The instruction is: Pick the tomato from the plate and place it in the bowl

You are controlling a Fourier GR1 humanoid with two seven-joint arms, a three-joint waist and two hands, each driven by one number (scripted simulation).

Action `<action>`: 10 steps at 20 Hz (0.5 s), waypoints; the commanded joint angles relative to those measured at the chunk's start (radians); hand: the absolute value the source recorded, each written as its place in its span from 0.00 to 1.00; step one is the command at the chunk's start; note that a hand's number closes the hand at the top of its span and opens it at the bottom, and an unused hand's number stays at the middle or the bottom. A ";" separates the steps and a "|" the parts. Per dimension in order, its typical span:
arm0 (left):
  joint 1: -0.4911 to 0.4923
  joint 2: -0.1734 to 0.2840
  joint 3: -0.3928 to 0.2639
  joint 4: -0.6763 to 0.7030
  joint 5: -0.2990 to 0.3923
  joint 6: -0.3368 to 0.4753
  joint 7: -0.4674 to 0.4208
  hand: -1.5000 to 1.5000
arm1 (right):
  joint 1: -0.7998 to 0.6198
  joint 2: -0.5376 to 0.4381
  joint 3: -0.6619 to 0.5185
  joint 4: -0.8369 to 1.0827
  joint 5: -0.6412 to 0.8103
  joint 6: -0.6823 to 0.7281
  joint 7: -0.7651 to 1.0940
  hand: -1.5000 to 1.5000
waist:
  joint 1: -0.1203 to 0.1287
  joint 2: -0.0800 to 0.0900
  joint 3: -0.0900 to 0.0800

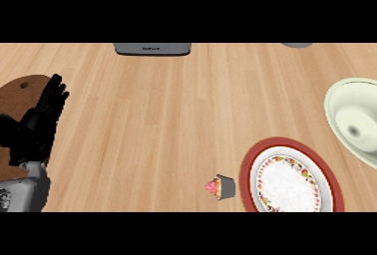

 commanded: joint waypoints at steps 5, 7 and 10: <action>-0.023 -0.003 0.007 0.026 -0.008 -0.010 -0.012 0.50 | -0.315 0.024 0.077 0.492 0.144 -0.077 -0.193 1.00 | 0.009 0.003 0.001; 0.027 -0.021 0.007 0.018 0.003 -0.018 -0.053 0.50 | -0.354 0.045 0.106 0.602 0.207 -0.135 -0.233 1.00 | 0.021 0.006 0.001; -0.032 -0.015 -0.011 0.008 -0.018 -0.007 -0.010 0.50 | -0.288 0.015 0.211 0.555 0.385 -0.216 -0.071 1.00 | 0.031 0.014 0.001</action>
